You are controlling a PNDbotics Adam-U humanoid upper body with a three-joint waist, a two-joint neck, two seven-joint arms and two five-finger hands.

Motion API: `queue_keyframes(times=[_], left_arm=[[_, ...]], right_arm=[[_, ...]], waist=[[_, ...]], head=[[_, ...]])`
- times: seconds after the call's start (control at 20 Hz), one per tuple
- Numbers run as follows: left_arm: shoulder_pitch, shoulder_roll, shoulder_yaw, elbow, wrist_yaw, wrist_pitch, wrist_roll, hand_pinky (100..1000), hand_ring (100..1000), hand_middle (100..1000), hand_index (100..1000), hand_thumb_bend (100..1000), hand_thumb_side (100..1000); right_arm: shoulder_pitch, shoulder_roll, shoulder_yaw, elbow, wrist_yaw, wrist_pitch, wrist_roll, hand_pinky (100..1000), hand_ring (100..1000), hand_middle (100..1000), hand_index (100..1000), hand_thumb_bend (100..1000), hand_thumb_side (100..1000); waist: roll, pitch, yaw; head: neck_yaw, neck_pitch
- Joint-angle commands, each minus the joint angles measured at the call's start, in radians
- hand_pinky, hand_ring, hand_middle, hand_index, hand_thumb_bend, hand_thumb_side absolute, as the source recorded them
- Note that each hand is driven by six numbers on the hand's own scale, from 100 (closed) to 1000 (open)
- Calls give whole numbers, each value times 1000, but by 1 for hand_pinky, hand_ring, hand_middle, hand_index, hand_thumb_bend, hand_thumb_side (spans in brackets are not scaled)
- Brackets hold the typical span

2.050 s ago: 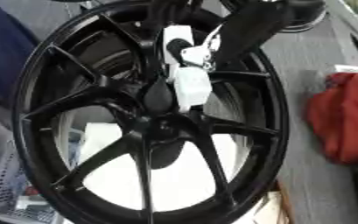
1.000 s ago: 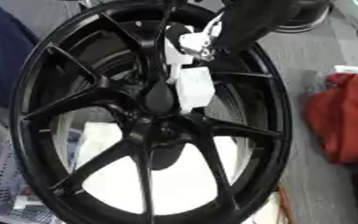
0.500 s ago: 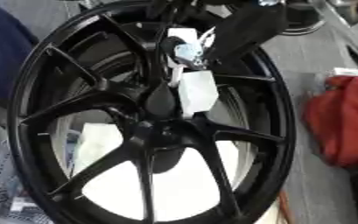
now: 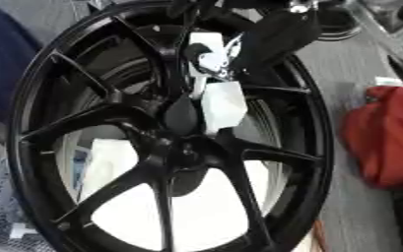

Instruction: Pull the pin out of the wheel hub.

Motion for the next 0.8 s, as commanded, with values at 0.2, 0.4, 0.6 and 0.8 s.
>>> queue_keyframes(times=[0.2, 0.4, 0.6, 0.8], left_arm=[[-7, 6, 0, -20, -7, 4, -2, 925, 536, 637, 791, 163, 985], [-8, 4, 0, -20, -8, 5, -2, 925, 536, 637, 791, 163, 987], [-8, 3, -1, -20, -10, 6, -3, 925, 536, 637, 791, 163, 988], [-8, 1, -1, -20, -11, 8, -3, 925, 536, 637, 791, 163, 989]], right_arm=[[-5, -16, -8, 14, 8, 0, 9, 837, 889, 861, 984, 100, 719], [-3, -16, -6, 26, 11, 0, 9, 840, 893, 866, 987, 100, 730], [1, -15, -8, 39, 25, -2, 9, 842, 896, 870, 993, 100, 720], [3, -12, -10, 50, 38, -5, 9, 844, 898, 873, 996, 100, 730]], waist=[[4, -11, 3], [1, -5, 4], [-2, 0, 6], [-4, 4, 8]], head=[[-1, -13], [-1, -14], [-2, -15], [-2, -19]])
